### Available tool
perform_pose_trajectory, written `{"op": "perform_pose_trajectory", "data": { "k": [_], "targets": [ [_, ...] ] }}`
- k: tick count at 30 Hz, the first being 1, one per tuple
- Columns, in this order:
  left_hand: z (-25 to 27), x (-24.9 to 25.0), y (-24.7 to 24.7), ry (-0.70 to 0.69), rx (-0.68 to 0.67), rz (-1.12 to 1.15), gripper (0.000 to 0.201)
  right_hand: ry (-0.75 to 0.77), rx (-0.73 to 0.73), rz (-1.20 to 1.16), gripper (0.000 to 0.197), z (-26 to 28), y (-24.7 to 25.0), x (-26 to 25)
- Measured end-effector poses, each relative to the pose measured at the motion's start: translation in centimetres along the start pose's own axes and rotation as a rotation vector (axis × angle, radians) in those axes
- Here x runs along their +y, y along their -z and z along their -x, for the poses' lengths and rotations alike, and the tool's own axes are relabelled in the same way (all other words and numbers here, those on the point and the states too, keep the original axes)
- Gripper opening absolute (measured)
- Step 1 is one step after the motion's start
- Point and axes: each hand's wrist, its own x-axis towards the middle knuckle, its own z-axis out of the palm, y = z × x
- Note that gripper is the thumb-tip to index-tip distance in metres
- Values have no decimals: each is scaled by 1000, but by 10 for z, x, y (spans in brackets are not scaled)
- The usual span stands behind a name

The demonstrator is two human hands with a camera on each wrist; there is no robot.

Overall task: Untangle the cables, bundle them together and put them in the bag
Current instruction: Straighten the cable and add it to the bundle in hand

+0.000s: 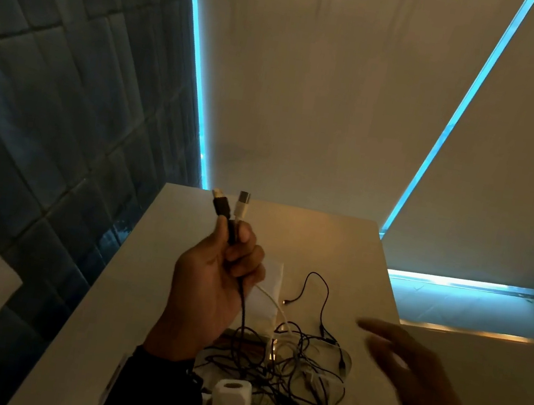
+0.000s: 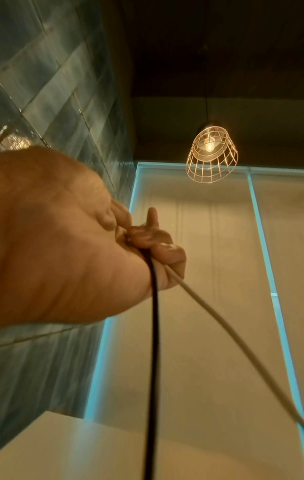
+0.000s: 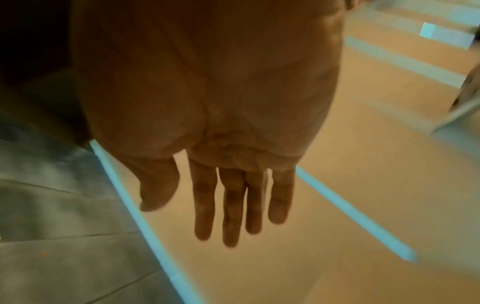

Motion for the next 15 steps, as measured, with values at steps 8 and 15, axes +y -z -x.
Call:
{"op": "perform_pose_trajectory", "data": {
  "k": [8,15],
  "targets": [
    [2,-11,0,-2,49,-239,29,124,-429,-602,26,-15,-82,-57],
    [-1,9,18,-113,172,-159,32,-347,-4,-565,54,7,-41,26]
  ]
}}
